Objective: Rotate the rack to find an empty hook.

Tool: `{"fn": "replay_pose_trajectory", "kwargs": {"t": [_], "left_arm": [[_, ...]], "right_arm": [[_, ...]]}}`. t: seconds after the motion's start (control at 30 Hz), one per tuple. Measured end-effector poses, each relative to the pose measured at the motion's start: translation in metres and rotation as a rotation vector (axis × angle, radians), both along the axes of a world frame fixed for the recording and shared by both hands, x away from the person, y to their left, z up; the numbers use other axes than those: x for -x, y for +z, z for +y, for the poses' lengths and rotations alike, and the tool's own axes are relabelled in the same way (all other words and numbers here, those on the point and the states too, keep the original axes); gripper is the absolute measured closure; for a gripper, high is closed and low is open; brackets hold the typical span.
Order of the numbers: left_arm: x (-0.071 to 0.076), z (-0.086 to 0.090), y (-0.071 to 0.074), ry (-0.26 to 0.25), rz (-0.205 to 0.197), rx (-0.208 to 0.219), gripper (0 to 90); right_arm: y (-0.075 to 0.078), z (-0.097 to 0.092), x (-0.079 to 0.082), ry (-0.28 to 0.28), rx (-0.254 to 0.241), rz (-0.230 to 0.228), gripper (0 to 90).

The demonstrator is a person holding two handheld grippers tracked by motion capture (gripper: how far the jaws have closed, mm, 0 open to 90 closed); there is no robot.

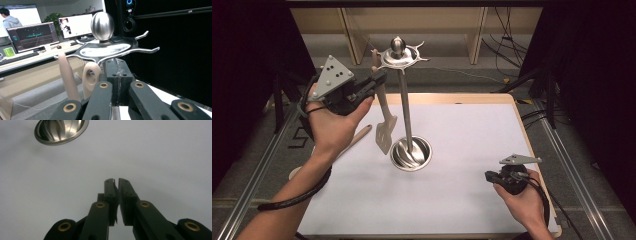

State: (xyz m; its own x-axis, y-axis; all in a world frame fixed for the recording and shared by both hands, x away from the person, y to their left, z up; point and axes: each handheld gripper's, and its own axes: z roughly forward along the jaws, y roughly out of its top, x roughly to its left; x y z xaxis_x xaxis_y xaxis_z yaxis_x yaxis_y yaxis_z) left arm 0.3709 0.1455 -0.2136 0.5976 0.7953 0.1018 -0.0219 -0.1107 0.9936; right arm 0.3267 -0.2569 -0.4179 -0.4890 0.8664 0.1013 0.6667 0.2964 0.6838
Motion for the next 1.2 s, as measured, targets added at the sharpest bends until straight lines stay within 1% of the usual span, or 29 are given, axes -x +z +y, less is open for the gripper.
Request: {"fn": "replay_pose_trajectory", "kwargs": {"t": [0.03, 0.07, 0.1, 0.13, 0.17, 0.43, 0.47, 0.63, 0.67, 0.73, 0.77, 0.8, 0.83, 1.03, 1.1, 1.2], "left_arm": [[-0.001, 0.000, 0.000, 0.002, 0.001, 0.001, 89.7], [-0.002, 0.001, 0.001, 0.005, 0.003, -0.002, 89.7], [-0.003, 0.002, 0.001, 0.009, 0.005, 0.002, 89.7], [-0.004, 0.003, 0.001, 0.013, 0.006, 0.002, 89.7], [-0.005, 0.004, 0.001, 0.016, 0.008, 0.001, 89.7], [-0.014, 0.008, 0.002, 0.036, 0.020, 0.006, 89.7], [-0.016, 0.009, 0.003, 0.039, 0.022, 0.005, 89.7], [-0.020, 0.011, 0.003, 0.048, 0.026, 0.001, 89.7], [-0.021, 0.011, 0.003, 0.048, 0.028, 0.007, 89.7], [-0.023, 0.012, 0.002, 0.052, 0.028, 0.008, 89.7], [-0.023, 0.012, 0.003, 0.053, 0.028, 0.008, 89.7], [-0.023, 0.012, 0.003, 0.053, 0.028, 0.008, 89.7], [-0.023, 0.011, 0.003, 0.054, 0.028, 0.007, 89.7], [-0.024, 0.011, 0.003, 0.056, 0.029, 0.007, 89.6], [-0.024, 0.011, 0.003, 0.052, 0.026, 0.008, 89.7], [-0.022, 0.010, 0.002, 0.042, 0.014, -0.004, 89.6]], "right_arm": [[0.001, 0.001, 0.001, -0.014, -0.008, 0.021, 85.6], [0.001, 0.001, 0.001, -0.014, -0.008, 0.021, 85.6], [0.001, 0.001, 0.002, -0.015, -0.004, 0.021, 85.6], [0.001, 0.001, 0.001, -0.013, -0.012, 0.019, 85.6], [0.000, 0.000, 0.000, -0.006, -0.006, -0.001, 85.6], [0.000, 0.000, 0.000, -0.004, -0.005, -0.001, 85.7], [0.001, 0.001, 0.002, -0.026, -0.014, 0.028, 85.6], [0.001, 0.001, 0.002, -0.027, -0.015, 0.030, 85.6], [0.001, 0.001, 0.002, -0.024, -0.018, 0.032, 85.7], [0.001, 0.001, 0.002, -0.027, -0.010, 0.034, 85.7], [0.001, 0.000, 0.002, -0.024, -0.005, 0.021, 85.7], [0.001, -0.001, 0.001, -0.016, 0.009, 0.012, 85.7], [0.002, 0.000, 0.002, -0.029, -0.006, 0.026, 85.7], [0.001, -0.001, 0.002, -0.031, -0.006, 0.025, 85.6], [0.001, -0.001, 0.001, -0.030, -0.006, 0.027, 85.6], [0.001, -0.001, 0.001, -0.029, -0.007, 0.026, 85.4]]}}
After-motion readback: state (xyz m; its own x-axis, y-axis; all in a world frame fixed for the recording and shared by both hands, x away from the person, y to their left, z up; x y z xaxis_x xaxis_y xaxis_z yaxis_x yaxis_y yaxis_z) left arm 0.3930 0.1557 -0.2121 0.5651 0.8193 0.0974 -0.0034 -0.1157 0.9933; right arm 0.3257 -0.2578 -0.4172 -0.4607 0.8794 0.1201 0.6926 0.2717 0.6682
